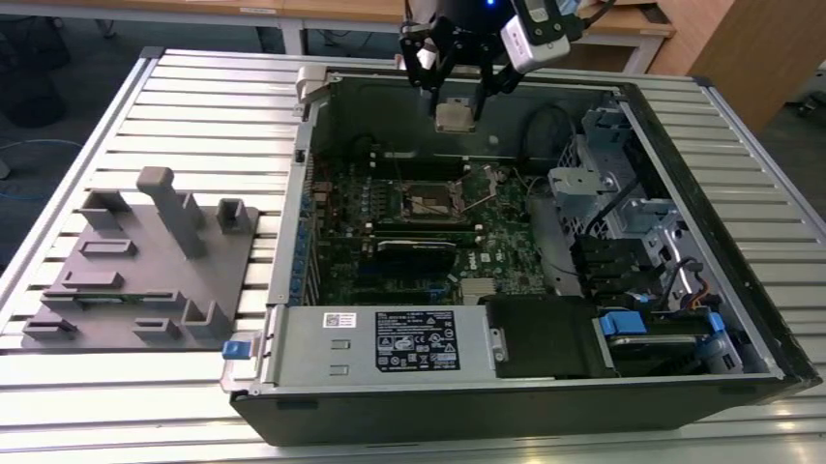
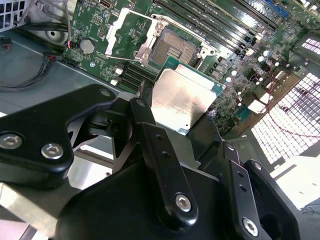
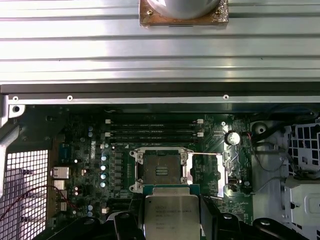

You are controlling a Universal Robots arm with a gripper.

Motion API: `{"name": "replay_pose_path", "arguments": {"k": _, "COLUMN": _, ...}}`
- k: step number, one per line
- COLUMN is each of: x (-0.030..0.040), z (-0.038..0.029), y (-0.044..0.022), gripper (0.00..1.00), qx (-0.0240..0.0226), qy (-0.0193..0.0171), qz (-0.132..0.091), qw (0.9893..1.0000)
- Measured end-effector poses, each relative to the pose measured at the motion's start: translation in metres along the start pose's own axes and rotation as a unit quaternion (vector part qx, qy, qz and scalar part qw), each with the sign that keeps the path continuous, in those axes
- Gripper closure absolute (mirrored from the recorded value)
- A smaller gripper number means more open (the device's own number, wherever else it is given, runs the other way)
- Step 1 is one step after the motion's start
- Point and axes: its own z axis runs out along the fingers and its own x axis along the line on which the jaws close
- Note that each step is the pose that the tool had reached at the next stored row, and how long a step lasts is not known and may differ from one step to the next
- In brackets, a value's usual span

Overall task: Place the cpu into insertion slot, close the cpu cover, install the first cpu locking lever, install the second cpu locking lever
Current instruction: 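Place the cpu into insertion slot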

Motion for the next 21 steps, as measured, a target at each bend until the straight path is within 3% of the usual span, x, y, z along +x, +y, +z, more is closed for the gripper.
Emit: {"name": "replay_pose_path", "arguments": {"k": 21, "x": -0.0001, "z": 0.0055, "y": -0.0005, "gripper": 0.46, "qx": -0.0001, "qy": -0.0001, "qz": 0.000, "qw": 1.0000}}
